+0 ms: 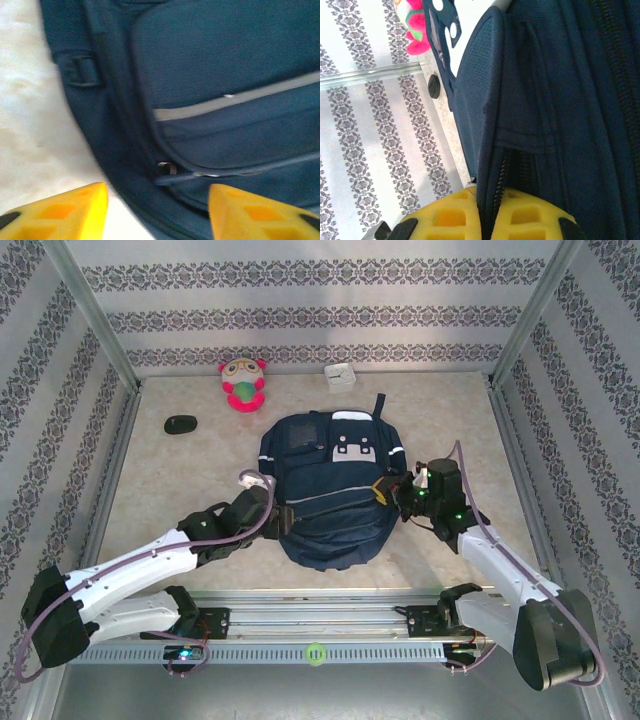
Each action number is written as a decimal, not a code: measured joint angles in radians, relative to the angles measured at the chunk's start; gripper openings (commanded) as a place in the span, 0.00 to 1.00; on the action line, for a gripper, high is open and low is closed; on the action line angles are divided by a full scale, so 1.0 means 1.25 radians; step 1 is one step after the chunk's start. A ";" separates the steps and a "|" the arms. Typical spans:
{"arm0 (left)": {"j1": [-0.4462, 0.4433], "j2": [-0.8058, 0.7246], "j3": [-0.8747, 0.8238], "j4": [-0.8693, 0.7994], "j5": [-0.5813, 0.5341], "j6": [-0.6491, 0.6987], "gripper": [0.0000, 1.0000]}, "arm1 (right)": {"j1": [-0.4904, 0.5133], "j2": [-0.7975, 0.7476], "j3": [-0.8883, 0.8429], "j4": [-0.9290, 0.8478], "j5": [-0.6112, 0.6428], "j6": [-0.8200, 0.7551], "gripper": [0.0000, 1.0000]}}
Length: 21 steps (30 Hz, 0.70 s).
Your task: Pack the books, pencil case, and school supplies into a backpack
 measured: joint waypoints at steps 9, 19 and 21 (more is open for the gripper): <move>0.060 -0.031 -0.009 0.083 0.077 0.241 0.75 | -0.050 0.054 0.192 -0.252 -0.061 -0.323 0.54; 0.156 -0.065 -0.037 0.125 0.102 0.173 0.74 | 0.070 0.041 0.411 -0.511 0.073 -1.014 0.57; 0.168 -0.065 -0.037 0.126 0.107 0.160 0.74 | 0.133 0.051 0.434 -0.534 0.102 -1.147 0.57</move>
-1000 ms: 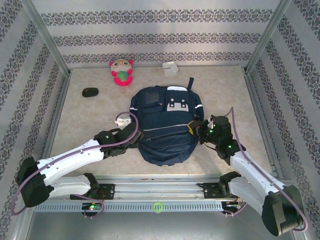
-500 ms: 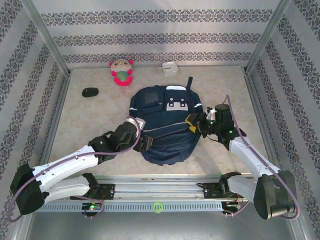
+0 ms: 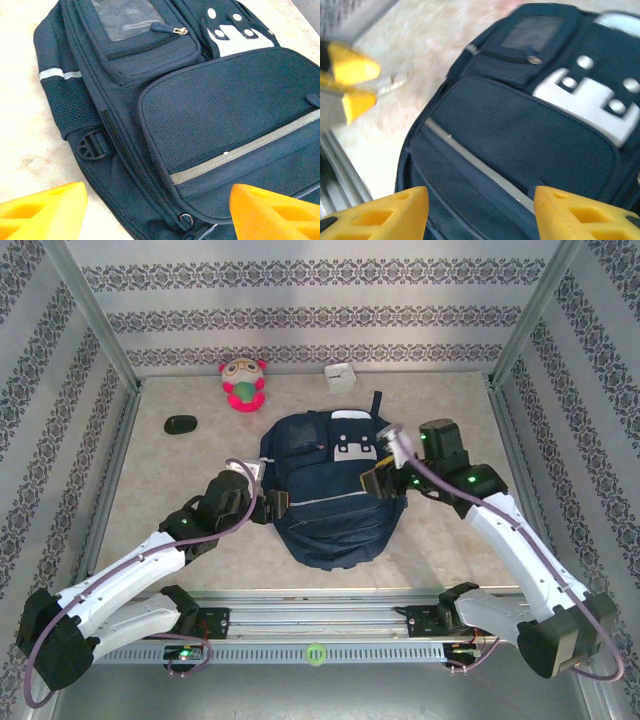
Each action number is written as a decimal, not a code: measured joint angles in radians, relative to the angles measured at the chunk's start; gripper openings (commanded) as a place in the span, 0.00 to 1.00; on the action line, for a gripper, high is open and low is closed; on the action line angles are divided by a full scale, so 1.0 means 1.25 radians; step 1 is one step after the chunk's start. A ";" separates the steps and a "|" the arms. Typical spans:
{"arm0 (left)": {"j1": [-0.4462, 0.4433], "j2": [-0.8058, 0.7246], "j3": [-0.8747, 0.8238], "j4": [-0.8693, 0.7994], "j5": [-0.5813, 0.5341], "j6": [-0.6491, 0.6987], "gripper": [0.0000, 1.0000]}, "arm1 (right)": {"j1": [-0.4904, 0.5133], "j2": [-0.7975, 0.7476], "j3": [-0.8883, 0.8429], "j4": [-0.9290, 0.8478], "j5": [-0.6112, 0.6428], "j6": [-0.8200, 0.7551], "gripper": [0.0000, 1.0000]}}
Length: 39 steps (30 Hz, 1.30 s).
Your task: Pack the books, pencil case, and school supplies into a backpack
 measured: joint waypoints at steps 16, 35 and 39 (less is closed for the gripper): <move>0.067 -0.049 -0.048 0.006 0.005 -0.090 0.74 | 0.296 0.306 0.011 0.071 0.165 -0.564 0.54; 0.080 -0.028 -0.032 0.015 0.235 0.290 0.73 | 0.213 0.257 0.015 0.138 0.093 -0.612 0.00; 0.079 0.035 0.006 0.004 0.329 0.421 0.73 | 0.169 0.229 0.019 0.136 0.038 -0.592 0.00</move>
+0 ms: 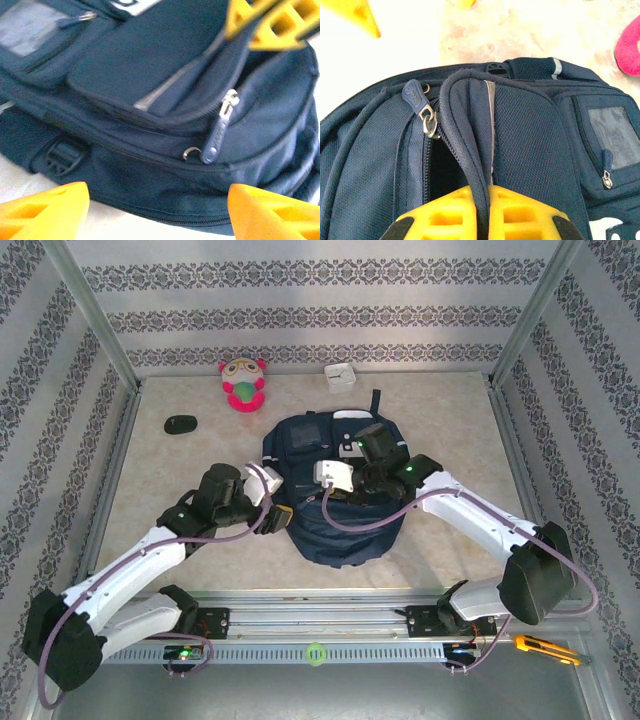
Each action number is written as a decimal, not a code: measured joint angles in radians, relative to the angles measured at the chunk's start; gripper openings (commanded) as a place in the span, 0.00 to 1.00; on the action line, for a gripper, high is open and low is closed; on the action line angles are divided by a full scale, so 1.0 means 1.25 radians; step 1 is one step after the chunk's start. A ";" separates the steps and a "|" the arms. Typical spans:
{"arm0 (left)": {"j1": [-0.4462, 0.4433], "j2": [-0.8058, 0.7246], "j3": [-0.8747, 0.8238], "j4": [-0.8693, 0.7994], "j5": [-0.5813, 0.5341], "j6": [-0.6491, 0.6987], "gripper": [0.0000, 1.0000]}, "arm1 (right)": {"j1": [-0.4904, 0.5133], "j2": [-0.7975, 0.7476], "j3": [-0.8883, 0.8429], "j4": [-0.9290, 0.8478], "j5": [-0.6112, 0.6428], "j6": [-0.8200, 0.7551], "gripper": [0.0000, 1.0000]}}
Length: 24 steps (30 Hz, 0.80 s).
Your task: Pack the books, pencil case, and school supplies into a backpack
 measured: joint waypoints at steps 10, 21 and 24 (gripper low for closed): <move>0.000 0.105 0.007 0.110 0.118 0.045 0.67 | -0.007 0.000 0.001 -0.003 -0.028 0.032 0.00; -0.008 0.164 0.007 0.183 0.156 -0.022 0.17 | -0.016 0.000 0.000 0.009 -0.037 0.080 0.00; -0.011 0.161 0.005 0.204 0.159 -0.042 0.07 | -0.022 0.000 0.000 0.019 -0.041 0.094 0.00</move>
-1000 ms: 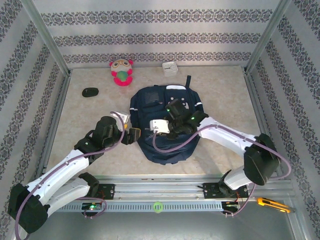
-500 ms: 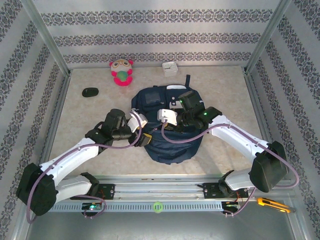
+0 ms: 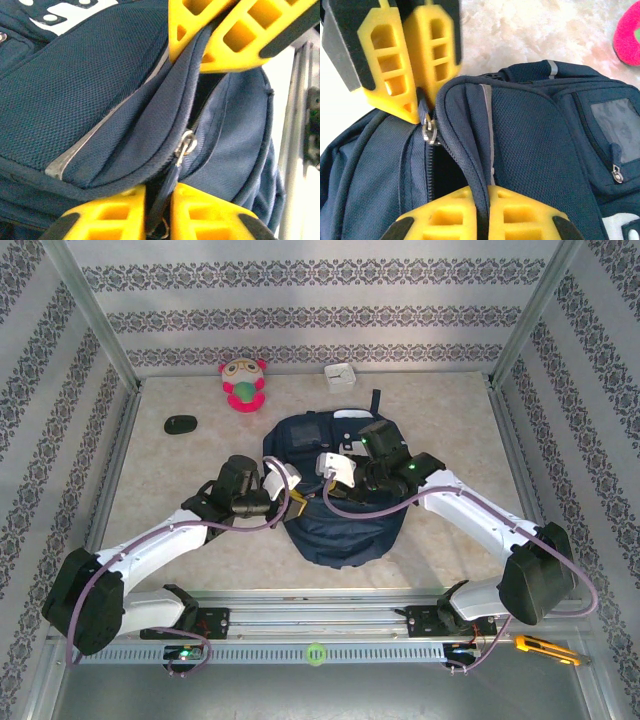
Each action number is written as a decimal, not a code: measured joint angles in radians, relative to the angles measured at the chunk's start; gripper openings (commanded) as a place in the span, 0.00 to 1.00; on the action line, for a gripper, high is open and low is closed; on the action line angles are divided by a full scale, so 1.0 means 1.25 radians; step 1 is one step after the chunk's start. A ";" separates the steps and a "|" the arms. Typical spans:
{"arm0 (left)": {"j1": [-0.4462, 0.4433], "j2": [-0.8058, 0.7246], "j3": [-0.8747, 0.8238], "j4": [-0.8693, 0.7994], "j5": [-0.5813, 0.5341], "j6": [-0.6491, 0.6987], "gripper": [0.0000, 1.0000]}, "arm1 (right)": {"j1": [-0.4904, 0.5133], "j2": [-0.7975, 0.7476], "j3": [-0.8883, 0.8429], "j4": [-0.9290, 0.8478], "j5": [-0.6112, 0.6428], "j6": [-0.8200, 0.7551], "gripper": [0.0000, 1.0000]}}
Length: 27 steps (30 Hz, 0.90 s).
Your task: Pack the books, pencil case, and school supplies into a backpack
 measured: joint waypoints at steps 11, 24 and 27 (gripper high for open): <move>0.002 -0.066 0.003 -0.075 -0.175 -0.071 0.00 | -0.042 -0.031 -0.014 0.035 -0.036 0.019 0.00; 0.056 0.032 0.092 -0.128 -0.233 -0.114 0.09 | -0.078 -0.063 -0.044 0.054 -0.142 0.029 0.00; 0.067 0.078 0.137 -0.139 -0.255 -0.127 0.40 | -0.084 -0.061 -0.043 0.059 -0.138 0.069 0.00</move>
